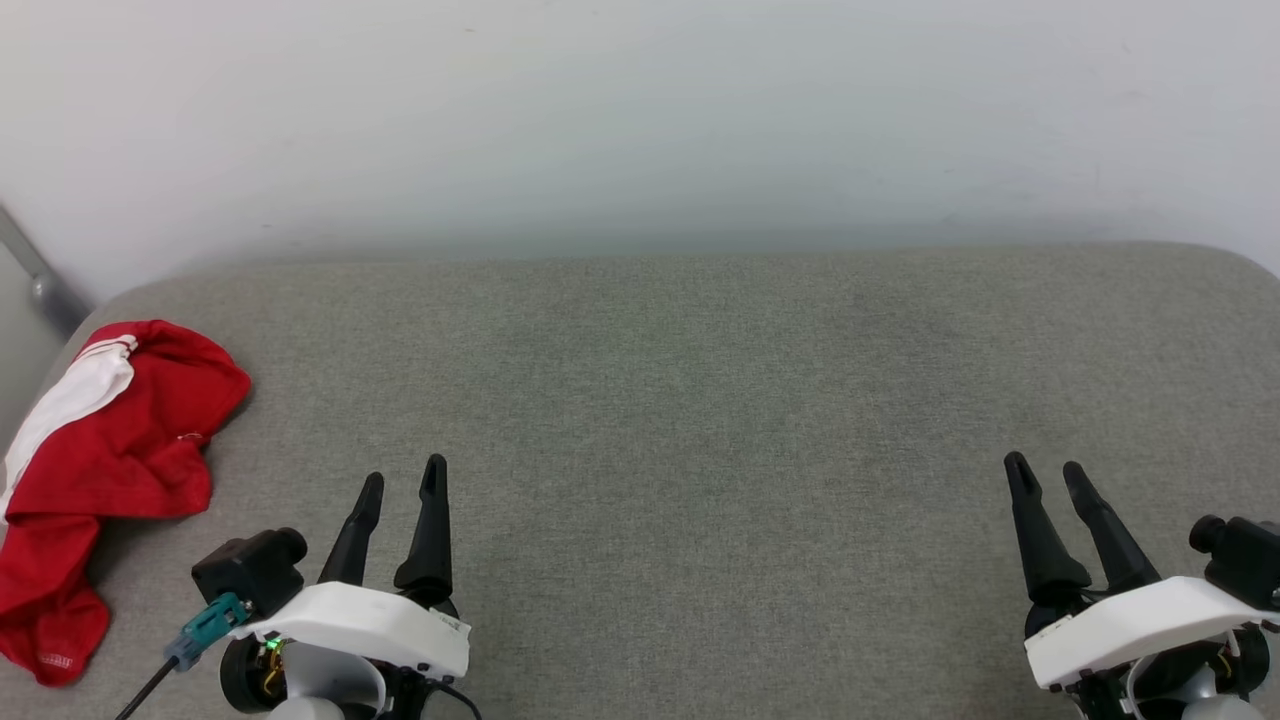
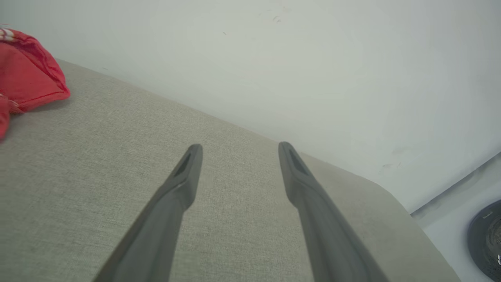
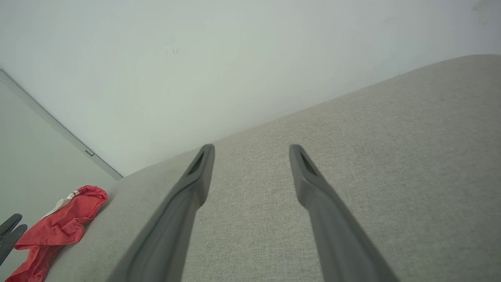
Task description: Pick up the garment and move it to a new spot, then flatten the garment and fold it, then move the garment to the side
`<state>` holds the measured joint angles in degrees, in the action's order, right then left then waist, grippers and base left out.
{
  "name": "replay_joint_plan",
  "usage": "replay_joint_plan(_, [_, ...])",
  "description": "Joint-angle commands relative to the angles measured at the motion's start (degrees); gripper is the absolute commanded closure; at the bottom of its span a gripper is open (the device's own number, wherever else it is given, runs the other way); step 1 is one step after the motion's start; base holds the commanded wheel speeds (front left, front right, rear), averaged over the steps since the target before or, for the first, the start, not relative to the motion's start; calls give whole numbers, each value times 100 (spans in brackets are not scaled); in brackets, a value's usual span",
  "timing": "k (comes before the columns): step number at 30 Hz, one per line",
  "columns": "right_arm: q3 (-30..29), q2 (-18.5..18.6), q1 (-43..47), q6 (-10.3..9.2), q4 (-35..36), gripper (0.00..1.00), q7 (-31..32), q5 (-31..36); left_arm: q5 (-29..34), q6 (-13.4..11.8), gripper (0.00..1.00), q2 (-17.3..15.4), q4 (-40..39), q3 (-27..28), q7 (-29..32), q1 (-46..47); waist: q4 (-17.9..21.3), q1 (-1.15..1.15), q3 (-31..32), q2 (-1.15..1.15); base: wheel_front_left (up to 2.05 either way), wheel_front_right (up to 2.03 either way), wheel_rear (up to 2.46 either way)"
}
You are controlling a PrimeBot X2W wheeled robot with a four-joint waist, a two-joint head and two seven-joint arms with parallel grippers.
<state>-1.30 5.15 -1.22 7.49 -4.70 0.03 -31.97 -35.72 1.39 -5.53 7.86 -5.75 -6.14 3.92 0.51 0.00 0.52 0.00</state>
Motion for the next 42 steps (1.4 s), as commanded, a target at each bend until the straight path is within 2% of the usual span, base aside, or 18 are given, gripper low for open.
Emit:
replay_joint_plan(1, [20,41,-24,0,104,0,1,244,214,-65,0,-72,-38,-51,-69,63,-6,0,1,0,0,0,0])
replay_joint_plan(12, [69,44,27,0,172,0,-40,1049,834,-294,0,-182,-25,-237,-243,35,-53,0,27,0,0,0,0])
replay_joint_plan(25, [38,-30,105,0,261,0,-124,1787,1395,-316,0,-240,37,-413,-416,65,-95,0,53,0,0,0,0])
replay_joint_plan(42, [71,-118,120,0,290,0,-266,2603,1971,-253,0,-138,198,-374,-632,54,-73,0,74,0,0,0,0])
